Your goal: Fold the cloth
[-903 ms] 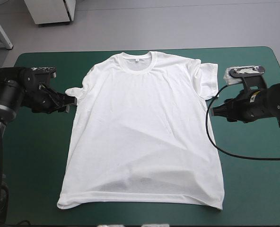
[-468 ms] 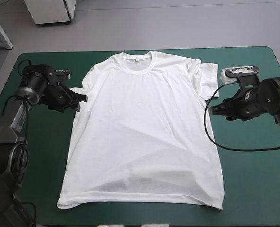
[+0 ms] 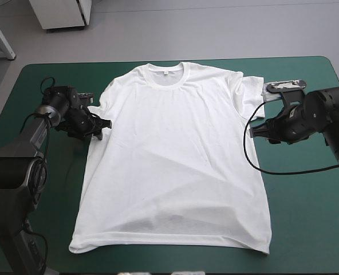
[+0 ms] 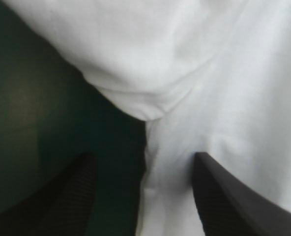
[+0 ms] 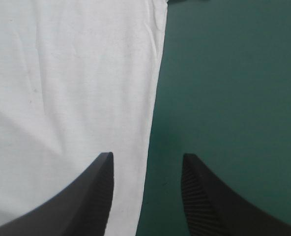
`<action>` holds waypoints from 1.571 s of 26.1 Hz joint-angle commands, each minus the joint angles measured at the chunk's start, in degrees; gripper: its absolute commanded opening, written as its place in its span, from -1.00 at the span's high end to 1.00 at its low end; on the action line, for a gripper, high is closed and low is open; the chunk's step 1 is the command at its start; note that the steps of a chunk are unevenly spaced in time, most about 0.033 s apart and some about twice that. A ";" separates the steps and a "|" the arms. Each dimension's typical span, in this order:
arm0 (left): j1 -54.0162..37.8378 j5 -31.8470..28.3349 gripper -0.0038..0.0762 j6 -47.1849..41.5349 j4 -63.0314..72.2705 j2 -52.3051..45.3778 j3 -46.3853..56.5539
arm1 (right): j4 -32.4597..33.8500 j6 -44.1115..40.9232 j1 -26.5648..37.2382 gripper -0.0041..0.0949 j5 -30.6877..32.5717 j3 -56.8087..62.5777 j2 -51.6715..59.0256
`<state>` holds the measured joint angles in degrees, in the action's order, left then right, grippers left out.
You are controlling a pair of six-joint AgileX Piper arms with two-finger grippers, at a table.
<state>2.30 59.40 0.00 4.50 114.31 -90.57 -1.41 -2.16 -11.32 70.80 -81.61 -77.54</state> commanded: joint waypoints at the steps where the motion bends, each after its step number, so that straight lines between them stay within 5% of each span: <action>1: 0.00 -1.60 0.07 0.45 1.35 -1.62 -1.37 | 0.60 0.20 0.19 0.08 -3.01 -2.05 0.73; 5: 0.00 -1.60 0.93 1.15 1.35 -1.48 -1.37 | 0.60 0.20 0.19 0.08 -4.03 -2.05 -0.41; 15: 0.00 -1.00 0.93 1.74 2.60 -1.96 -1.37 | -0.53 0.65 0.19 0.06 -5.56 -10.13 -10.65; 22: 0.00 -1.21 0.93 1.88 3.73 -3.58 -1.45 | -6.13 2.16 4.17 0.06 -0.12 -23.46 -25.85; 41: 0.00 -1.26 0.93 3.47 5.26 -3.94 -2.53 | -8.81 3.50 4.64 0.06 -2.29 -23.73 -42.30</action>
<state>1.97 58.78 3.49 8.72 114.43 -90.86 -8.72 0.66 -7.16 68.19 -103.92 -121.56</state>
